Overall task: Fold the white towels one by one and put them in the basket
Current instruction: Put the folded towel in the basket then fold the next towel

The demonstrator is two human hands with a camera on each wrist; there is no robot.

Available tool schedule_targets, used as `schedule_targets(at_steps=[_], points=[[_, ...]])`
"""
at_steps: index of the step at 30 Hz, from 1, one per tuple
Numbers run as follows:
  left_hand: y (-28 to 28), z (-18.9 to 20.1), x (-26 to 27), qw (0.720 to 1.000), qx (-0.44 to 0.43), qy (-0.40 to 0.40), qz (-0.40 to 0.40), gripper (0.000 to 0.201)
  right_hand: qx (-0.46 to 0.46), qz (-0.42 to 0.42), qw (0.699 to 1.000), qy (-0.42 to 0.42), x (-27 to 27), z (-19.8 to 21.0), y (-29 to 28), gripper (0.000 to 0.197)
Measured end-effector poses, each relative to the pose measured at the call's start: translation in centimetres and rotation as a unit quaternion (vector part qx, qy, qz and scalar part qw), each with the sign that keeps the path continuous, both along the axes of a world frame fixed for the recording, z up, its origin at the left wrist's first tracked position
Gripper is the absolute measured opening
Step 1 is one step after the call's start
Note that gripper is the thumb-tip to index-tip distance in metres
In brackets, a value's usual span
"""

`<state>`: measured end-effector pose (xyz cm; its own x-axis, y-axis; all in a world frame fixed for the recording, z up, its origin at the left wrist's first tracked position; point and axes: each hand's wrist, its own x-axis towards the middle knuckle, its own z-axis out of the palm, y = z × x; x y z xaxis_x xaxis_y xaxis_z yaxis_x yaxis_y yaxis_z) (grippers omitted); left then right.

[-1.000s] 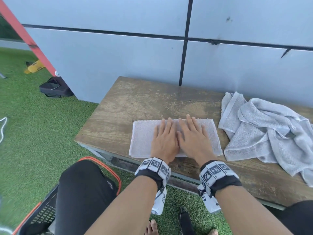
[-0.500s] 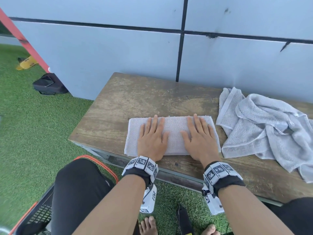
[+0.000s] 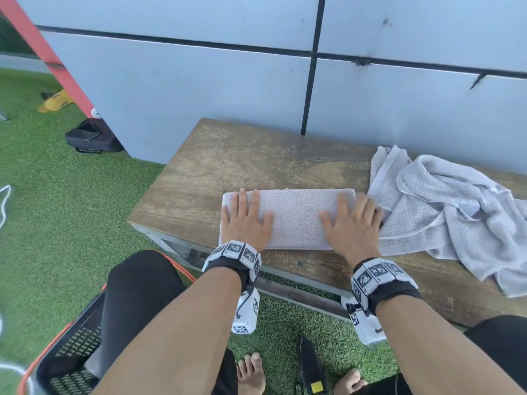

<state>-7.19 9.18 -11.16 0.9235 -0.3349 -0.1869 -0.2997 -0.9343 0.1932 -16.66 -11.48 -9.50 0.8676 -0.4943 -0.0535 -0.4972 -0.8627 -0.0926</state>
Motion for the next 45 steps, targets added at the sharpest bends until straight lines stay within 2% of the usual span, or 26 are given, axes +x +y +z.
schedule_targets(at_steps=[2, 4, 6, 9, 12, 16, 19, 21, 24, 26, 30, 38, 42, 45], points=[[-0.4, 0.6, -0.2, 1.0, 0.016, 0.02, 0.007, 0.069, -0.071, 0.057, 0.994, -0.068, -0.9, 0.6, 1.8, 0.045], [-0.5, 1.4, -0.2, 0.999, 0.027, 0.035, 0.02, 0.069, -0.065, 0.116, 0.987, -0.092, -2.1, 0.6, 3.7, 0.033], [-0.7, 2.1, -0.2, 0.998, 0.043, 0.038, 0.029, 0.069, -0.028, 0.137, 0.987, -0.083, -2.7, 0.1, 4.6, 0.031], [-1.0, 3.4, -0.4, 0.995, 0.092, 0.028, 0.034, 0.072, -0.022, 0.137, 0.985, -0.103, -2.6, -0.3, 4.1, 0.027], [-1.2, 5.2, 0.1, 0.989, 0.118, 0.073, 0.041, 0.067, -0.016, 0.13, 0.987, -0.09, -2.2, 0.2, 2.8, 0.029], [-0.3, 5.6, -0.3, 0.975, -0.017, 0.223, 0.014, 0.053, 0.033, 0.117, 0.99, -0.073, -3.2, 0.5, 1.4, 0.043], [1.1, 4.8, -1.5, 0.977, -0.063, 0.198, -0.044, 0.04, 0.091, 0.121, 0.987, -0.06, -4.4, 0.4, 1.3, 0.058], [1.7, 4.5, -1.8, 0.973, -0.085, 0.196, -0.092, 0.056, 0.11, 0.125, 0.983, -0.071, -4.9, 0.0, 1.1, 0.062], [2.5, 4.7, -1.6, 0.954, -0.048, 0.249, -0.159, 0.091, 0.153, 0.106, 0.98, -0.068, -5.3, 0.0, 1.2, 0.072], [3.0, 4.9, -1.7, 0.948, -0.018, 0.259, -0.183, 0.109, 0.181, 0.083, 0.979, -0.036, -5.5, 0.3, 1.4, 0.078], [3.0, 5.2, -2.9, 0.955, 0.052, 0.216, -0.196, 0.12, 0.176, 0.079, 0.981, -0.004, -6.0, 1.0, 1.7, 0.083], [3.2, 5.3, -4.7, 0.956, 0.1, 0.14, -0.239, 0.123, 0.163, 0.063, 0.983, 0.054, -6.8, 1.7, 2.4, 0.083], [3.2, 4.7, -5.4, 0.957, 0.106, 0.065, -0.262, 0.107, 0.17, 0.07, 0.981, 0.061, -7.3, 1.8, 2.8, 0.087], [3.3, 4.1, -5.2, 0.965, 0.046, 0.072, -0.247, 0.088, 0.177, 0.081, 0.977, 0.081, -8.0, 2.4, 2.8, 0.09]])
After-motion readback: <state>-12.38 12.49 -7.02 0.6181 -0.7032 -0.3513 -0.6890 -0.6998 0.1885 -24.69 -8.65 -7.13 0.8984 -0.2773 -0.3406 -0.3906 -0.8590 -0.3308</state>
